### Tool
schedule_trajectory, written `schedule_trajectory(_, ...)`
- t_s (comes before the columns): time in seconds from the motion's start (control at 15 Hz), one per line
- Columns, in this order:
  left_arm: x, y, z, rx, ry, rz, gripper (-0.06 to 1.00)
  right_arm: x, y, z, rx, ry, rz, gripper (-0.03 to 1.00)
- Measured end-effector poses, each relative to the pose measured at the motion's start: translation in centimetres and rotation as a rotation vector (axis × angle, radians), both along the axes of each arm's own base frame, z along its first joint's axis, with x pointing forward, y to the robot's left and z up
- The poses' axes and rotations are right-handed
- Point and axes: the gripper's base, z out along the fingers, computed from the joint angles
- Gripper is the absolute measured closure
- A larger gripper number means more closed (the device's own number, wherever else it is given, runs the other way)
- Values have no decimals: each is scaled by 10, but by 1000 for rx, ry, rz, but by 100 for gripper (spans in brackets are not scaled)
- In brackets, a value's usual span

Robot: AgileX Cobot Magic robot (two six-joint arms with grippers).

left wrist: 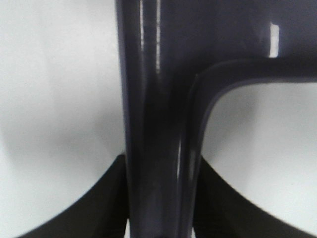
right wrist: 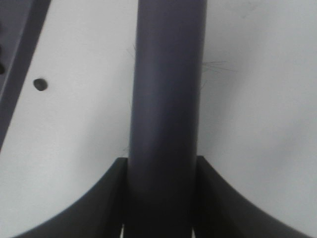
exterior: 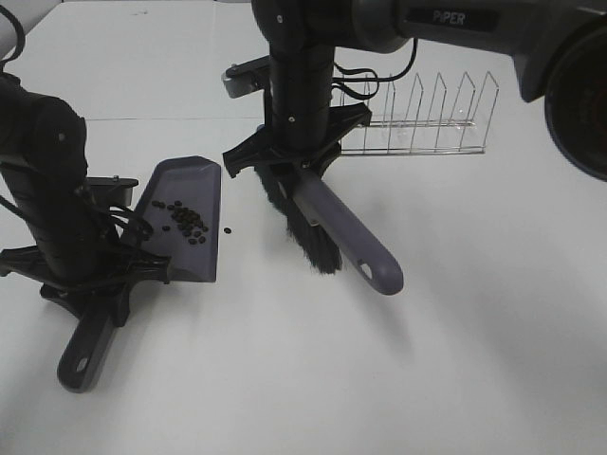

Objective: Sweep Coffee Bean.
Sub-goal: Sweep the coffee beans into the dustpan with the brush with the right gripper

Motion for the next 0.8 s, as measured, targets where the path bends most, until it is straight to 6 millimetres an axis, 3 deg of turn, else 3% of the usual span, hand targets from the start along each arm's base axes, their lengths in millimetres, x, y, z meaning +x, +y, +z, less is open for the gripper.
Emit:
schedule_trajectory(0.2,0,0,0,0,0,0,63,-12,36,-14,31,24,53,68)
schedule_trajectory(0.4,0,0,0,0,0,0,63,-18,61,-17,116,72,69,68)
schedule_trajectory(0.8,0,0,0,-1,0,1,63,-12,74,31,180,-34,89,68)
